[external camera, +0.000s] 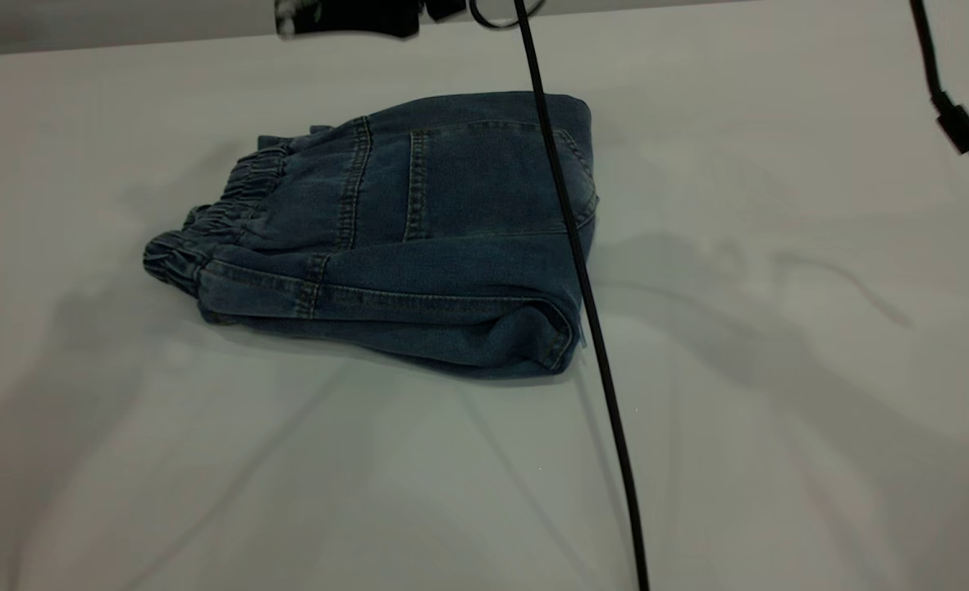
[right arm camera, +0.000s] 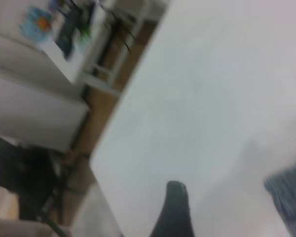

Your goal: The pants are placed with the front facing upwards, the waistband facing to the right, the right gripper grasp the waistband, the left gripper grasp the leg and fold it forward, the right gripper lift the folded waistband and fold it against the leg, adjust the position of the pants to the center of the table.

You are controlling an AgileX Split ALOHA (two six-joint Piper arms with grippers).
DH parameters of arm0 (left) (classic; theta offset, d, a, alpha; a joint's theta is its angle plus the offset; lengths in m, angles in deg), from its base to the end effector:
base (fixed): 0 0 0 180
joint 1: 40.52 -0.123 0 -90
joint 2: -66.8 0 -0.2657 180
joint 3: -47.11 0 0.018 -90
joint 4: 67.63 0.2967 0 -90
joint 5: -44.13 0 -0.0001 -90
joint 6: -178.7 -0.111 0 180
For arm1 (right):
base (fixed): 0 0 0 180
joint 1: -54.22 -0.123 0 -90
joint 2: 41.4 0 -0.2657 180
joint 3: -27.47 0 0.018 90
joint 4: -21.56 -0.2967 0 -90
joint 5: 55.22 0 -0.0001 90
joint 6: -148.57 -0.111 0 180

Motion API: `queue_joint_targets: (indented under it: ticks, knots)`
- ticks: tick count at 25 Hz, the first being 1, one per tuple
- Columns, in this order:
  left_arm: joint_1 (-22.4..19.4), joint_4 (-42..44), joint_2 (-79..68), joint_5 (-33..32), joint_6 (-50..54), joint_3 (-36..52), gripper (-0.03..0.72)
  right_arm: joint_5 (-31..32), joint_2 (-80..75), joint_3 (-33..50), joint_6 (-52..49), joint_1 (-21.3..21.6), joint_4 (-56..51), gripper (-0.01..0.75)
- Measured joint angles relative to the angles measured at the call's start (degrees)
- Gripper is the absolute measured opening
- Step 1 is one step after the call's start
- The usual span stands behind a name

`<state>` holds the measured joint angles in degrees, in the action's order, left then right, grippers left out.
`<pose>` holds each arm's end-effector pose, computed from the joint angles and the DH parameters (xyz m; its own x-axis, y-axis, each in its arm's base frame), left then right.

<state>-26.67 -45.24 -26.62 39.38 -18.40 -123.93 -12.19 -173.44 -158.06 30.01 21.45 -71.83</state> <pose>0.4045 -0.0961 0.3101 -0.0831 0.6742 -0.7339 0.3401 0.7114 0.6150 0.3752 0.3315 0.1136 -0.8657 -0.0806 -0.4940 -0.4789 0.4203 0.7707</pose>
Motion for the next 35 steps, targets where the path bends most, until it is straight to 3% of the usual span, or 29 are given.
queue_joint_targets:
  ticks: [7,12,18,20,23,27,35]
  knots:
    - [0.0,-0.1,1.0,0.0,0.0,0.0,0.309,-8.7,0.3,-4.5,-18.7,-4.6,25.5,0.477]
    - [0.0,0.2,2.7,0.2,0.0,0.1,0.309,-4.4,0.0,-9.5,-35.9,-9.1,51.1,0.475]
    - [0.0,0.2,5.5,0.7,-0.3,0.1,0.309,6.1,-0.3,-12.5,-58.9,-9.0,77.5,0.475]
    - [0.0,0.2,6.1,0.9,-0.1,0.1,0.309,6.8,-0.4,-12.5,-65.2,-9.0,83.5,0.475]
    - [0.0,0.0,6.5,1.0,0.1,0.1,0.309,5.3,-1.6,-12.6,-74.0,-8.8,88.8,0.475]
    - [0.0,-0.1,6.9,1.1,1.6,0.1,0.309,-1.8,-5.5,-13.6,-82.2,-8.3,90.2,0.473]
    - [0.0,-0.1,7.1,1.7,3.0,0.1,0.309,-1.2,-12.2,-22.4,-83.9,-8.4,74.3,0.473]
